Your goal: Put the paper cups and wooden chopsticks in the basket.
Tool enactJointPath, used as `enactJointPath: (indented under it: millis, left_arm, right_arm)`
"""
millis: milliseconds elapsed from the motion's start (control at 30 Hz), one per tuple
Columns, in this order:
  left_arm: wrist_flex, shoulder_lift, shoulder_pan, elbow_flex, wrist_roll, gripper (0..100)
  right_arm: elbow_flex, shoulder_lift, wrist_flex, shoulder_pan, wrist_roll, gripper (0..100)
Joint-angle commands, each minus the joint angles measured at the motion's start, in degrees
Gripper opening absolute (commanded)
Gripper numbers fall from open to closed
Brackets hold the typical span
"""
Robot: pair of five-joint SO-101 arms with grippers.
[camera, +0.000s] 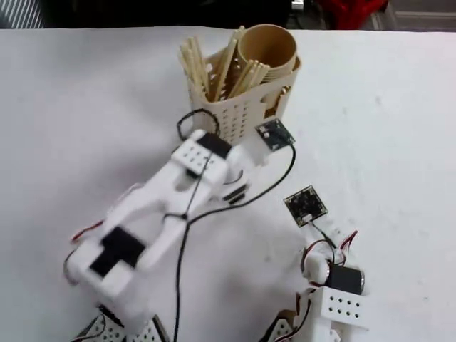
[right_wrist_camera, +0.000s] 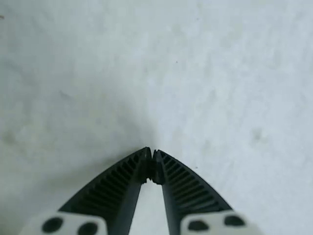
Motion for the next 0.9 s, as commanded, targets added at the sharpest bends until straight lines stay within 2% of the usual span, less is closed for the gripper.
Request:
enactJointPath:
  millis: [0,400,500,567,733,867]
  left_arm:
    - [-0.88,11.91,-1.54,-11.69,1.23,15]
    - [14.24,29.23,-4.09,-33.41,4.92,15]
    - [16.97,31.25,-3.74,-36.48,4.84,8]
    - [17.76,31.69,-3.74,-37.36,4.84,1]
    - [19.87,30.9,-3.65,-37.98,4.75,2]
    - [23.82,24.22,-2.51,-37.54,4.75,2]
  right_arm:
    - [-0.35,-0.57,-1.01,0.22,0.53,1.7]
    - [-0.35,-0.57,-1.01,0.22,0.53,1.7]
    - [-0.35,-0.57,-1.01,0.22,0.53,1.7]
    - [-0.35,-0.57,-1.01,0.22,0.53,1.7]
    - [-0.35,-0.57,-1.01,0.22,0.53,1.7]
    - [-0.35,-0.57,-1.01,0.22,0.53,1.7]
